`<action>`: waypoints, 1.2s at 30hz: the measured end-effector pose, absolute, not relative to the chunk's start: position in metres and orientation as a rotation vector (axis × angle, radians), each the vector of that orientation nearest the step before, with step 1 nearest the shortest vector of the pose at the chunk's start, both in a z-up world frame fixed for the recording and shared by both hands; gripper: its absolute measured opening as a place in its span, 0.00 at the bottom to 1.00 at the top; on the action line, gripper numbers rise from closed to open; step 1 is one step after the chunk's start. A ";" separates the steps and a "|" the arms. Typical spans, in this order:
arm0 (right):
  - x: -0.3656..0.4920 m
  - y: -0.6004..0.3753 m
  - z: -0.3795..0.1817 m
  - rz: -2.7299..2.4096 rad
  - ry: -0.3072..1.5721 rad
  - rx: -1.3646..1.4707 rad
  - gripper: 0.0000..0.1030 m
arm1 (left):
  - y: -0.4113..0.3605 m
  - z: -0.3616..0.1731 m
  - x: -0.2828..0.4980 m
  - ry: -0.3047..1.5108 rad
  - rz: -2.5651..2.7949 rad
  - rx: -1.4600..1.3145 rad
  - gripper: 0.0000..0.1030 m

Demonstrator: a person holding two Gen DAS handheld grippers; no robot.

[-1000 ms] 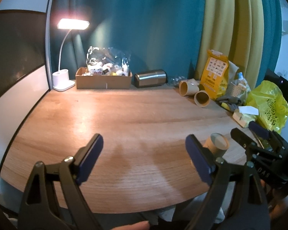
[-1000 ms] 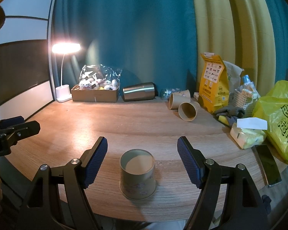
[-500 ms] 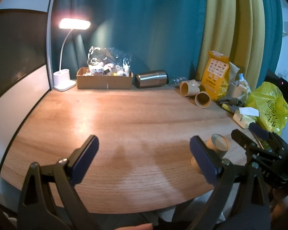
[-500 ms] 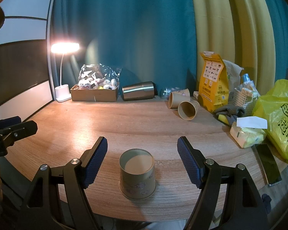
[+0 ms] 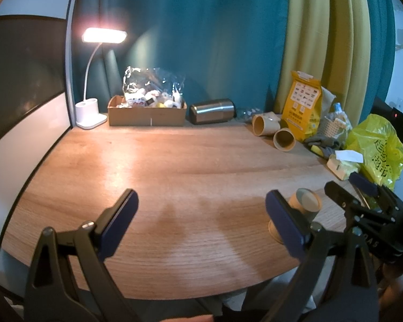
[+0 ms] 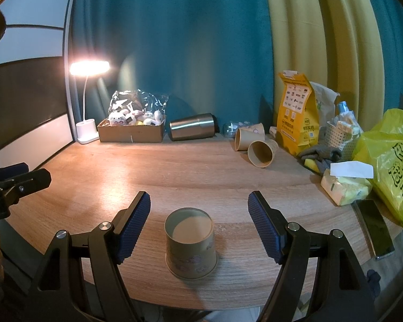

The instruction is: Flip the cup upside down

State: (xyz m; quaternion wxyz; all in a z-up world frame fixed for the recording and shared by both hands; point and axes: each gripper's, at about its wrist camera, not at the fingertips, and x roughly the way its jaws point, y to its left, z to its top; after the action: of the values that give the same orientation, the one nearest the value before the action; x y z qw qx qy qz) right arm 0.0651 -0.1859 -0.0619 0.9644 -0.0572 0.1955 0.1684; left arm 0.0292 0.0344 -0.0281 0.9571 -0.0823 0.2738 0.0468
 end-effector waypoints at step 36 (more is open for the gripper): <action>0.062 -0.192 -0.067 0.338 0.403 -0.114 0.76 | 0.036 -0.025 0.024 0.561 0.072 -0.187 0.94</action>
State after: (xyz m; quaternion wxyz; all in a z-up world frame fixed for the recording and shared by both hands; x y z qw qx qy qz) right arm 0.0623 -0.1922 -0.0671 0.9640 -0.0563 0.1991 0.1668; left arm 0.0242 0.0363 -0.0252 0.9559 -0.0924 0.2765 0.0356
